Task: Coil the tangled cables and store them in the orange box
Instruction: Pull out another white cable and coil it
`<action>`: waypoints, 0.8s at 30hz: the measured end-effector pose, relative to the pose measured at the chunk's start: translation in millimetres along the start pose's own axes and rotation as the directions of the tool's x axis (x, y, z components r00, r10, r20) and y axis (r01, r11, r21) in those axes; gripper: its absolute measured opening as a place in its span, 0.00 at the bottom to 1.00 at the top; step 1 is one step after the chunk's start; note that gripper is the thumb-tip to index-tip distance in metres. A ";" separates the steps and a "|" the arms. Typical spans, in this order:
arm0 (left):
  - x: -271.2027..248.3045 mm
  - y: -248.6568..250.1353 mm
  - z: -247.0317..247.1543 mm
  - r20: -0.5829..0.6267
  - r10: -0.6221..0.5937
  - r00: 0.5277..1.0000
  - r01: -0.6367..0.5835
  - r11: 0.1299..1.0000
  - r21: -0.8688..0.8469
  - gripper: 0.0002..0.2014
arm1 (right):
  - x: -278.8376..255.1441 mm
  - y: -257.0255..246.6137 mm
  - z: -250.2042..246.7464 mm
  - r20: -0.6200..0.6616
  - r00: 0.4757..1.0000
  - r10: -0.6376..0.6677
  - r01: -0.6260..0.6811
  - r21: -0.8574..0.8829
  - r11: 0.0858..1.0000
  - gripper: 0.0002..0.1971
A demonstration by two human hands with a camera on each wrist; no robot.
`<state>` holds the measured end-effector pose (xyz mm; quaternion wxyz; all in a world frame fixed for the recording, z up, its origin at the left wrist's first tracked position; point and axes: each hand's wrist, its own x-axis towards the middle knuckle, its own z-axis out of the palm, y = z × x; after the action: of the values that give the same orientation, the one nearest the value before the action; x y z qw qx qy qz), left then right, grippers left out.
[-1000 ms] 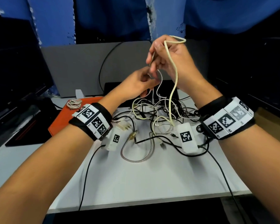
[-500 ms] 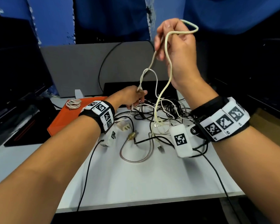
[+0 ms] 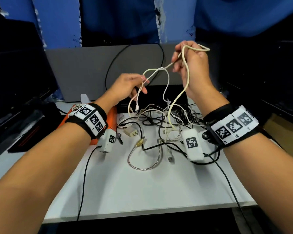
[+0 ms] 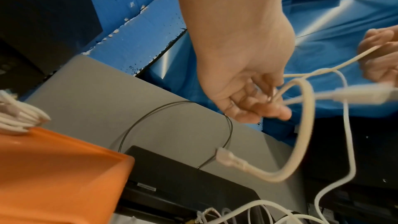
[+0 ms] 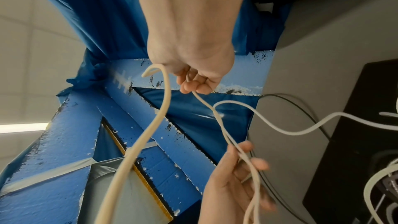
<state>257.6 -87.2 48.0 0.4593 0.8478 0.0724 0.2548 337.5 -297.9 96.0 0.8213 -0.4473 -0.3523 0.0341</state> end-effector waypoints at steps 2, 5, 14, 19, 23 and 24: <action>3.0 -10.1 1.0 0.003 -0.145 0.989 0.144 0.981 0.131 0.15 | 0.5 -3.8 2.9 -0.041 0.998 -0.041 0.042 0.033 0.999 0.13; 5.5 -24.4 3.3 -0.079 -0.220 0.972 0.231 0.957 0.177 0.14 | 4.0 -12.3 7.3 -0.052 0.995 -0.084 0.087 0.061 0.994 0.14; 7.9 35.1 38.5 -0.057 0.408 0.911 -0.385 0.893 0.234 0.04 | -0.1 -10.9 14.7 0.123 0.992 0.022 -0.014 -0.066 0.998 0.13; 13.1 34.7 31.8 -0.010 0.324 0.946 -0.316 0.929 0.193 0.04 | 1.5 -13.6 10.8 0.091 0.996 0.021 -0.014 -0.074 0.997 0.13; 26.2 14.6 16.1 -0.044 0.040 0.998 -0.032 0.986 0.164 0.05 | 2.5 -13.0 3.2 -0.026 0.999 -0.046 0.046 0.003 0.999 0.13; 29.8 4.5 13.1 -0.068 -0.073 0.995 0.087 0.971 0.221 0.05 | 2.0 -14.2 1.9 -0.047 0.996 -0.078 0.080 0.041 0.996 0.12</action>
<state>289.3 -88.9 56.7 0.3684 0.8826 0.1484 0.2514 334.2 -304.3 108.5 0.8392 -0.4159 -0.3503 -0.0008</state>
